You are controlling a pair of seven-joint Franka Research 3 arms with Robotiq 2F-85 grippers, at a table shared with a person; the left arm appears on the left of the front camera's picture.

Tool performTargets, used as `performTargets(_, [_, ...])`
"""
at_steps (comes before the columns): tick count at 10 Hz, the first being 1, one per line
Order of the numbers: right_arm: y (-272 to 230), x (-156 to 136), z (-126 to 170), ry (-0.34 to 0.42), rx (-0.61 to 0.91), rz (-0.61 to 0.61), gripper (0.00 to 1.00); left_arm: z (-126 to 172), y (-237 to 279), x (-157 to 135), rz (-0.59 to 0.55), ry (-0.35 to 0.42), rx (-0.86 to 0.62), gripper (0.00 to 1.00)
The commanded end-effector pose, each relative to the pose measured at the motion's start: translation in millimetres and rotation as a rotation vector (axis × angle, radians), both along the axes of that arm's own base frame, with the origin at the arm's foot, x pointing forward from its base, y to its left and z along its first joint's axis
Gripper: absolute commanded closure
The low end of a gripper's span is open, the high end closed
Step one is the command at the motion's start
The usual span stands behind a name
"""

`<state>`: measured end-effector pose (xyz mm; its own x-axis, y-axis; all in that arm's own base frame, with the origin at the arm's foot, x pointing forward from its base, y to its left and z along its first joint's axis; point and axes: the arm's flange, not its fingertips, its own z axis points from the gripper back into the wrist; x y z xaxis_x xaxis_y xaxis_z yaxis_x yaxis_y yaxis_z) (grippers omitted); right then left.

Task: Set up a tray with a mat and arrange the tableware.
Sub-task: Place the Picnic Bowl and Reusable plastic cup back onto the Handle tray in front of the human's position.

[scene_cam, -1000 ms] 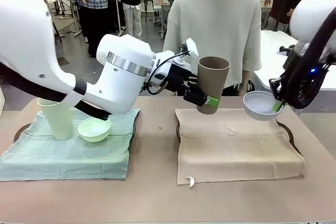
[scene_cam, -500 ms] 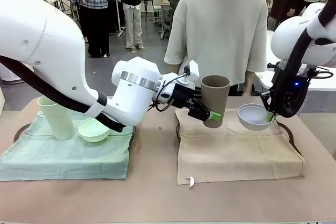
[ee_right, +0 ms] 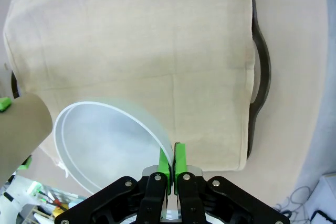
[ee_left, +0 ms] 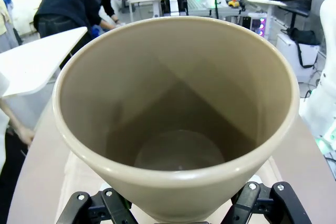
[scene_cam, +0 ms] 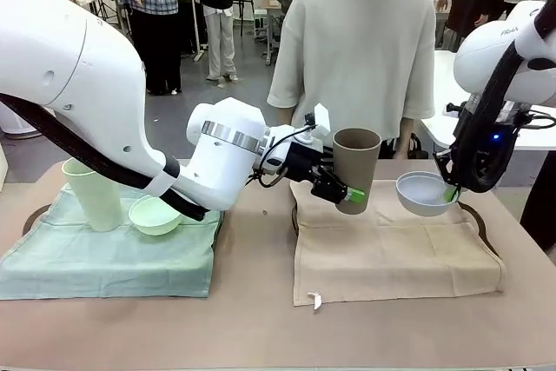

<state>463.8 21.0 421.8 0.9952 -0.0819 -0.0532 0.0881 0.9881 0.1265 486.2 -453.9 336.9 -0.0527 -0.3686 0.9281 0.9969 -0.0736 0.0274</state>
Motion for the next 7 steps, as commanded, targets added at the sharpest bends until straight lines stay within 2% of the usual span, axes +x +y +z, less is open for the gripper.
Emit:
performTargets(1, [-6.6, 12.7, -23.5, 0.040, 0.043, 0.030, 0.96, -7.1, -1.1, 4.8, -0.015, -0.018, -0.005, 0.18])
performTargets(3, [-8.7, 17.1, -41.0, 0.036, 0.062, 0.047, 0.96, -19.3, -6.5, 9.8, -0.060, -0.072, -0.017, 0.18])
performTargets(7, [-8.7, 28.7, -65.1, 0.003, 0.110, 0.069, 0.96, -47.3, -28.3, 20.8, -0.123, -0.091, 0.016, 0.18])
